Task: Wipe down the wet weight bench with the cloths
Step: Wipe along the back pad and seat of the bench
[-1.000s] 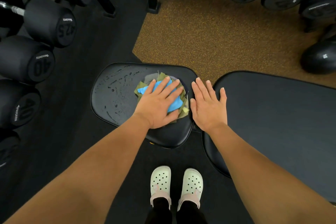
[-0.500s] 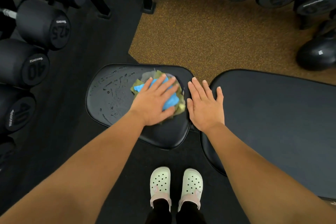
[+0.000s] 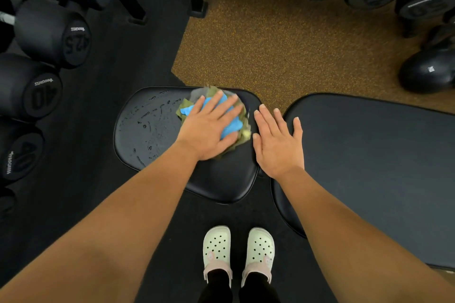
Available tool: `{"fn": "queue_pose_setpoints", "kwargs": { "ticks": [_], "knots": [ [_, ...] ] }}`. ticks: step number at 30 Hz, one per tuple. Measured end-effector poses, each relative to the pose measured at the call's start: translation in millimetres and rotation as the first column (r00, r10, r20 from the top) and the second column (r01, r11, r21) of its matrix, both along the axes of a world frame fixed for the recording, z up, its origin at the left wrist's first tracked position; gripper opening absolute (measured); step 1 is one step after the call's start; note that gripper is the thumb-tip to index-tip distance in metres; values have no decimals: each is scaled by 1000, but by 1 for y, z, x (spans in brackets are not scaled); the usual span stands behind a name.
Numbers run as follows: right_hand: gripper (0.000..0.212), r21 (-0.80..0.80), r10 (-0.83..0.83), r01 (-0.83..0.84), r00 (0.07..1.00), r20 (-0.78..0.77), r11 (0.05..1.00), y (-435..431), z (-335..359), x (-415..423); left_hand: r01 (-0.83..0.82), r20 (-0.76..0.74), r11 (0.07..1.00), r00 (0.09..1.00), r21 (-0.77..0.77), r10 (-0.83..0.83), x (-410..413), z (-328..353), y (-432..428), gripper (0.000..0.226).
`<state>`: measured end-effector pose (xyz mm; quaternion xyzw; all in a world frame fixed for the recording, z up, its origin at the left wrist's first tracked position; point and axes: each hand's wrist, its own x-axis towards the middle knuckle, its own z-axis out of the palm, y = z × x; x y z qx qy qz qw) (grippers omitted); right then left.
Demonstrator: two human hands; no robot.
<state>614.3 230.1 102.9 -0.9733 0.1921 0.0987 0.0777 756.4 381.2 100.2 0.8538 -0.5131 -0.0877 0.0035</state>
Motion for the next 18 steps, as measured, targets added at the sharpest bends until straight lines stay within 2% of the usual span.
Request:
{"fn": "queue_pose_setpoints", "kwargs": {
  "ticks": [2,4,7,11,15,18],
  "knots": [
    [60,-3,-5,5,1000,0,1000,1,0,0,-259,-25,966,966,-14,259,-6,4,-24,64],
    [61,-6,-5,5,1000,-1,1000,1,0,0,-357,-48,934,933,21,358,-16,7,-47,60],
    [63,1,-9,9,1000,-2,1000,1,1,1,-219,-45,976,975,4,219,-30,9,-49,60],
    [61,14,1,-1,1000,3,1000,0,2,0,-25,-13,999,1000,-31,25,-22,-1,-7,58],
    [60,20,-9,8,1000,9,1000,1,1,0,-84,18,996,996,10,84,-3,-4,11,61],
    [59,8,-6,6,1000,-4,1000,0,0,-1,-271,8,962,963,26,271,1,-3,-3,64]
  ]
}}
